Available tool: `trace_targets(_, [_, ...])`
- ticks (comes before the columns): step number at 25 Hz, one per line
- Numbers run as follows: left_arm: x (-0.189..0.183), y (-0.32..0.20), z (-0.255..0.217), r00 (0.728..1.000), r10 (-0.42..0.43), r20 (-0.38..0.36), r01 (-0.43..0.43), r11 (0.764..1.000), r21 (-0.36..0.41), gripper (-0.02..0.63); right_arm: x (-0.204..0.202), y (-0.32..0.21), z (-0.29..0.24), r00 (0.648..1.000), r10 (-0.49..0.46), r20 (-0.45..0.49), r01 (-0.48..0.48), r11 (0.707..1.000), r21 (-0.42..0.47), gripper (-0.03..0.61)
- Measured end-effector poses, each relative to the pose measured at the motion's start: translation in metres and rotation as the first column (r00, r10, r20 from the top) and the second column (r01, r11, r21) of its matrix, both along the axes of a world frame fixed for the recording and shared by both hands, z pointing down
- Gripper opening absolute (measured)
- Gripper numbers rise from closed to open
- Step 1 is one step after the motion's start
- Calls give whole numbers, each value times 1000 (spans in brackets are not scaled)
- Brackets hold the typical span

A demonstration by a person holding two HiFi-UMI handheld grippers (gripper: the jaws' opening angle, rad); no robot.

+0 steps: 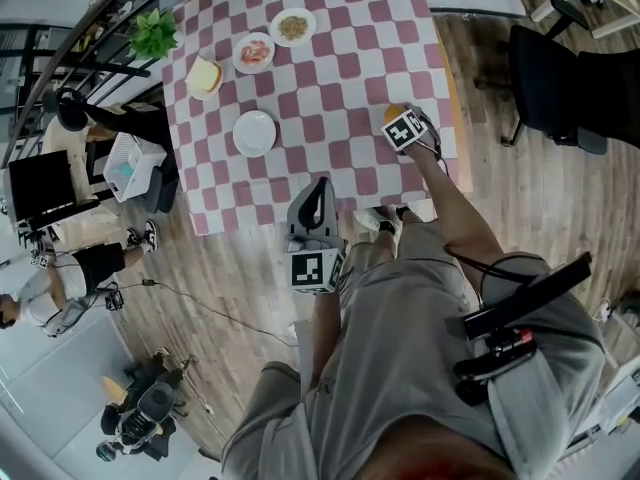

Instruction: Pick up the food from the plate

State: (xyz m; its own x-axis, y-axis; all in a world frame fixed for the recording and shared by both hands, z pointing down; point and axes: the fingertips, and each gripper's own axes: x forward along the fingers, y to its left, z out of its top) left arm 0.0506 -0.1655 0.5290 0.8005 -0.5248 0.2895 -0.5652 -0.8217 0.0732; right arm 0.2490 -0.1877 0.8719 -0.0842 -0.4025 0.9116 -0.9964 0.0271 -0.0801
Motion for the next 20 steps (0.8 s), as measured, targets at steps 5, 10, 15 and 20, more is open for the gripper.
trace_targets(5, [-18, -7, -22, 999, -50, -20, 51, 997, 49, 6, -6, -13, -60, 1000, -17, -25, 19, 995, 98, 354])
trace_targets(10, [-36, -17, -52, 991, -114, -64, 121, 986, 113, 8, -37, -52, -160, 996, -83, -37, 90, 952, 293, 356])
trace_targets(15, [-73, -27, -87, 971, -202, -126, 223, 959, 173, 8, -95, -95, -291, 982, -180, -64, 187, 839, 511, 354])
trace_targets(20, [-123, -28, -137, 931, -300, -207, 346, 906, 246, 6, -163, -112, -401, 949, -298, -98, 283, 680, 676, 354])
